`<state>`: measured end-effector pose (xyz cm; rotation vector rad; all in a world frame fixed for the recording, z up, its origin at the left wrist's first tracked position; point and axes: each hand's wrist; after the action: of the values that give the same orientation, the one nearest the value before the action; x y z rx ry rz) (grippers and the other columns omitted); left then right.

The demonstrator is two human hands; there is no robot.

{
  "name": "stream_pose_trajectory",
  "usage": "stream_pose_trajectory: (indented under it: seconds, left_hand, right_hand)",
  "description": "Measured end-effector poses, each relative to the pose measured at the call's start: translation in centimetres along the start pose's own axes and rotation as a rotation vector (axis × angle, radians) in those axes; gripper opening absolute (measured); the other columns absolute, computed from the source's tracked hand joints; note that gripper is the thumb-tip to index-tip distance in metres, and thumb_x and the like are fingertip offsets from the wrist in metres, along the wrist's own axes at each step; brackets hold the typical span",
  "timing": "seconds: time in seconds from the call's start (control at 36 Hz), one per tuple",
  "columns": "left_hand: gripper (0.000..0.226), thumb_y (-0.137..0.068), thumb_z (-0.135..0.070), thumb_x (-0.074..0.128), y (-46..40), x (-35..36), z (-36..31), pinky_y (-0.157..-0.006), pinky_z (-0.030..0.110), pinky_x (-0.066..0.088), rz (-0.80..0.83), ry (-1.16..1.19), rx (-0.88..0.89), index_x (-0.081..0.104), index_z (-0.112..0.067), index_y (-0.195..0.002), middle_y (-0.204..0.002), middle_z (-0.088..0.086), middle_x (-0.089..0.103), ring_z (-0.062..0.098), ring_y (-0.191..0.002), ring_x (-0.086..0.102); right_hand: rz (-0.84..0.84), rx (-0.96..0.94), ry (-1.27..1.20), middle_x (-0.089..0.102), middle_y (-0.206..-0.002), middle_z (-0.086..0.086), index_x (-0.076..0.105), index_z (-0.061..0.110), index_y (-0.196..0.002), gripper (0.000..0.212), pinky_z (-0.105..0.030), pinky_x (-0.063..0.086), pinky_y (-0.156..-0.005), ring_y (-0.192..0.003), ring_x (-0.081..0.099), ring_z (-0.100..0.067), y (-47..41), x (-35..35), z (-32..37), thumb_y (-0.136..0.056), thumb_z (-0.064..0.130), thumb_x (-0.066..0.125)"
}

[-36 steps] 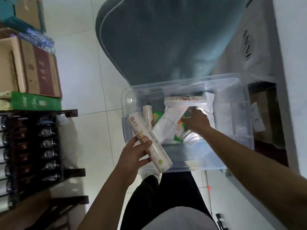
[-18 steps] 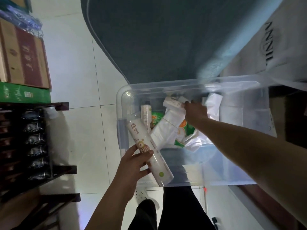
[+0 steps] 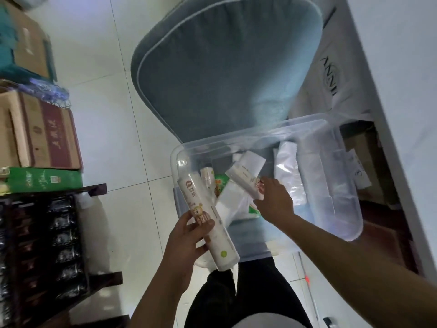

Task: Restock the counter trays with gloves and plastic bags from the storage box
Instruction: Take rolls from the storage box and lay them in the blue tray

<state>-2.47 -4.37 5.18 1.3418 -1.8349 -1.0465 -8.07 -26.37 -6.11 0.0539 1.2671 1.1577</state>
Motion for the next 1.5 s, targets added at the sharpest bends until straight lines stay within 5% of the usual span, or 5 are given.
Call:
stream_pose_trajectory:
  seconds: [0.61,0.94,1.06,1.17,1.5]
  left_hand:
    - [0.040,-0.083,-0.010,0.074,10.2,-1.8,-1.3,-0.083,0.039,0.057,0.588,-0.406,0.312,0.063,-0.028,-0.118,-0.106,-0.002,0.076,0.018,-0.098,0.073]
    - [0.052,-0.062,-0.023,0.079,22.3,3.8,9.4,-0.076,0.034,0.054,1.008,-0.743,0.356,0.067,-0.027,-0.113,-0.102,0.003,0.077,0.020,-0.098,0.072]
    - [0.048,-0.062,-0.020,0.080,26.5,6.0,13.4,-0.070,0.025,0.056,1.117,-0.787,0.400,0.071,-0.028,-0.108,-0.101,0.005,0.076,0.019,-0.094,0.072]
    - [0.062,-0.055,-0.034,0.084,30.1,8.5,17.9,-0.079,0.033,0.054,1.178,-0.830,0.439,0.068,-0.029,-0.114,-0.105,0.004,0.076,0.019,-0.098,0.072]
    - [0.044,-0.068,-0.032,0.082,40.7,18.2,35.6,-0.067,0.024,0.058,1.308,-0.987,0.440,0.071,-0.033,-0.111,-0.104,0.005,0.076,0.018,-0.094,0.073]
  right_hand:
    - [-0.730,0.314,-0.276,0.062,-0.113,0.006,0.056,0.032,-0.131,0.060,-0.031,0.043,-0.072,-0.098,0.047,-0.017,34.6,-1.8,2.4,-0.076,0.029,0.080]
    - [-1.173,0.718,-0.677,0.058,-0.108,0.004,0.055,0.028,-0.134,0.063,-0.044,0.054,-0.072,-0.094,0.059,-0.025,55.7,4.5,-5.5,-0.077,0.021,0.081]
    - [-1.360,0.803,-0.734,0.059,-0.101,0.007,0.055,0.033,-0.133,0.065,-0.018,0.045,-0.061,-0.082,0.059,-0.009,62.1,6.6,-8.7,-0.075,0.023,0.082]
    - [-1.482,0.830,-0.825,0.061,-0.108,0.006,0.056,0.035,-0.132,0.063,-0.043,0.056,-0.077,-0.093,0.062,-0.016,67.4,9.0,-12.4,-0.076,0.024,0.081]
    - [-1.595,0.814,-0.842,0.057,-0.106,0.025,0.058,0.051,-0.119,0.065,-0.036,0.049,-0.081,-0.097,0.062,-0.019,82.5,14.1,-26.6,-0.073,0.011,0.083]
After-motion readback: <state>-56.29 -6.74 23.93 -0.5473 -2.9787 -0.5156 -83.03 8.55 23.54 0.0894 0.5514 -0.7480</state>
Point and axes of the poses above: each hand's wrist, its own y-axis away from the middle knuckle, its own x-axis out of the palm, z = x × y
